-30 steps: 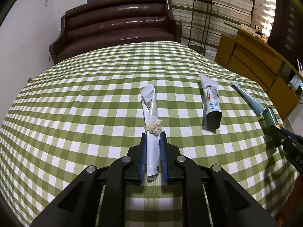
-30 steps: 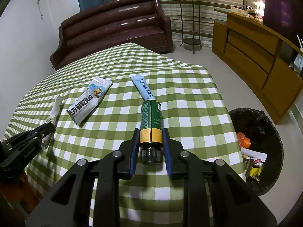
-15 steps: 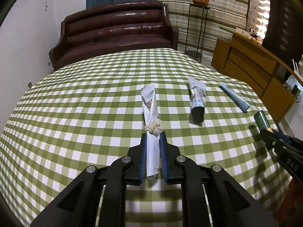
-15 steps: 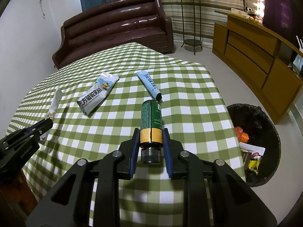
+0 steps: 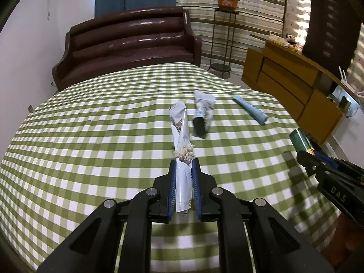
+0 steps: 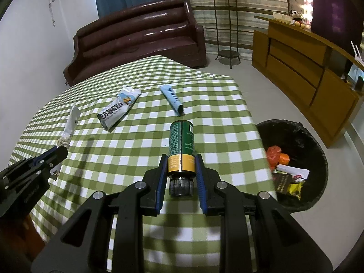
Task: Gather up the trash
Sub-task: 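Carry the spray can and rolled paper over the bin with both tools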
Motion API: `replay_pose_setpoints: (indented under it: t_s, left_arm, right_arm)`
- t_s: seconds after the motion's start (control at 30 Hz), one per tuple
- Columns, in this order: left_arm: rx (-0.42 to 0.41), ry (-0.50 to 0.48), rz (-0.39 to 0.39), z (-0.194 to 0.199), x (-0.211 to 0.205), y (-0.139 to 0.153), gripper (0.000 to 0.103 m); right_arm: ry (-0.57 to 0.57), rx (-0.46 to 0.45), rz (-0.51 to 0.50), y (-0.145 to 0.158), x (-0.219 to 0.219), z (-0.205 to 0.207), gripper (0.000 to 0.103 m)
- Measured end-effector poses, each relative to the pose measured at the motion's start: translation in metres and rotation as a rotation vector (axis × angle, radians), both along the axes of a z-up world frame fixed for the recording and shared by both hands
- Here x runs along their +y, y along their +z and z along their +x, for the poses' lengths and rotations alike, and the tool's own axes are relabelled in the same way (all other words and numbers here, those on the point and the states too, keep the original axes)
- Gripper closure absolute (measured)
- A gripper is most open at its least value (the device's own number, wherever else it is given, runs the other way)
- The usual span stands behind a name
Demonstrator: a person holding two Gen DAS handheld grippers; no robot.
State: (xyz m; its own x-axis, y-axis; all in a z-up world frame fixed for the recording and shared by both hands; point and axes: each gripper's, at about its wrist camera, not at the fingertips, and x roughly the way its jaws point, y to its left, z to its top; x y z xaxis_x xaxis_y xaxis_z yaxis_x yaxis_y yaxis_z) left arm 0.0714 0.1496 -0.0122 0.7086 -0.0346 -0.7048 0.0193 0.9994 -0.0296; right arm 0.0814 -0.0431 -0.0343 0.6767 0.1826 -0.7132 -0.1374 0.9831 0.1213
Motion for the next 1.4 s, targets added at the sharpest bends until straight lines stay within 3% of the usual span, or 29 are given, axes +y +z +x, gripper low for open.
replay_pose_setpoints:
  t_s: [0.57,1.4]
  left_arm:
    - [-0.035,-0.111,0.008,-0.012,-0.065,0.010,0.088]
    - [-0.074,-0.314,0.014,0.010,-0.176,0.013,0.088]
  right_arm:
    - [-0.102,-0.034,-0.021,0.018,-0.065,-0.017,0.080]
    - [-0.268,-0.065,-0.043,0.023,-0.160,-0.019,0.080]
